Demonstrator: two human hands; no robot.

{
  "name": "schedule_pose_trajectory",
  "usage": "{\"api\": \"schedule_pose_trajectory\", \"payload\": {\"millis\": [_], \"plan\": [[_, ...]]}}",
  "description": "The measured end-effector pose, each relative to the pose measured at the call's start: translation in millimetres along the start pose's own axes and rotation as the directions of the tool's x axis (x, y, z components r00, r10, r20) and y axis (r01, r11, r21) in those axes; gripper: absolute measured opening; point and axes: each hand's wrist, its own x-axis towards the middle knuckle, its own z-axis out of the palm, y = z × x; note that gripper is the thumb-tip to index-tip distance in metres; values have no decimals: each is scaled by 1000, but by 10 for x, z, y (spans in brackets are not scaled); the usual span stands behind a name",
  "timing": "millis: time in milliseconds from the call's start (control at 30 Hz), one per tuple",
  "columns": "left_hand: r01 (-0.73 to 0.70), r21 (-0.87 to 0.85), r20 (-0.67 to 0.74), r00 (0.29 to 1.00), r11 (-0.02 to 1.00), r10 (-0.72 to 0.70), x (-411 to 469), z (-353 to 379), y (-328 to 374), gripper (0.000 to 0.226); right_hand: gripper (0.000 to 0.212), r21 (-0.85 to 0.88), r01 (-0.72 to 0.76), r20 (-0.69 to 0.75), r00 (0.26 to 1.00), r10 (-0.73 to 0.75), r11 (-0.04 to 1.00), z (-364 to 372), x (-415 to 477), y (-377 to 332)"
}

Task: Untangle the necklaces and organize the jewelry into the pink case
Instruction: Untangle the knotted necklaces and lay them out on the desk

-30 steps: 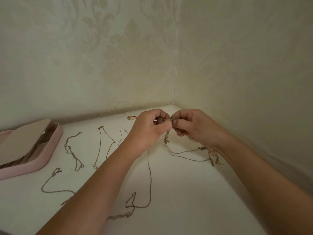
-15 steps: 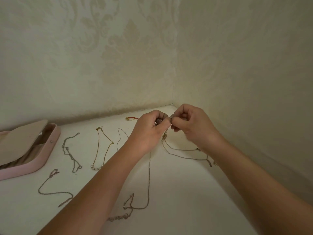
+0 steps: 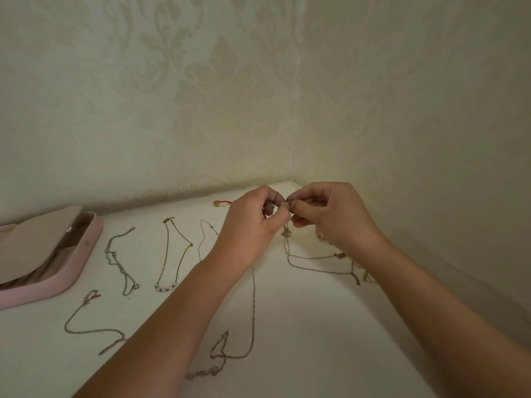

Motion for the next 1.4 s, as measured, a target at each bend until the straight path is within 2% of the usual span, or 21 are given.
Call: {"api": "schedule_pose_trajectory", "payload": {"millis": [100, 167, 267, 400, 533, 667, 800, 867, 967, 1167, 1300, 1400], "plan": [[21, -35, 5, 1000, 999, -21, 8, 1, -22, 15, 10, 100, -35, 25, 999, 33, 994, 13, 12, 11], [40, -69, 9, 999, 997, -39, 13, 11, -25, 13, 12, 105, -61, 49, 997, 56, 993, 11, 23, 22], [78, -112, 20, 997, 991, -76, 18, 5, -4, 9, 15, 35, -67, 94, 994, 63, 997, -3, 29, 30], [111, -218, 56, 993, 970, -101, 12, -80, 38, 6, 11, -125, 34, 87, 996, -23, 992, -26, 19, 41], [155, -258, 72, 987, 954, -141, 22, -141, 40, 8, 13, -155, 84, 135, 989, -63, 984, -19, 10, 50], [163, -193, 60, 986, 968, -155, 42, -160, 2, 3, 18, -182, 74, 194, 980, -38, 980, -5, 30, 83], [86, -9, 57, 995, 996, -86, 26, -108, -25, 6, 21, -233, 72, 205, 979, -23, 970, 43, 24, 108], [61, 45, 59, 996, 997, -63, 24, -95, -30, 5, 18, -303, 96, 216, 976, -30, 948, 66, 8, 106], [107, 4, 88, 990, 994, -106, 38, -97, -31, 8, 11, -429, 195, 236, 967, -99, 882, 80, -18, 87], [253, -82, 215, 949, 964, -231, 40, -123, -17, 24, 7, -451, 323, 240, 942, -236, 832, 69, -56, 34], [252, -64, 278, 934, 966, -225, 23, -126, -13, 21, 11, -524, 372, 274, 926, -261, 767, 28, -44, 34], [262, -132, 296, 931, 956, -214, 17, -126, -23, 17, 12, -578, 397, 295, 916, -271, 713, 10, -17, 71]]}}
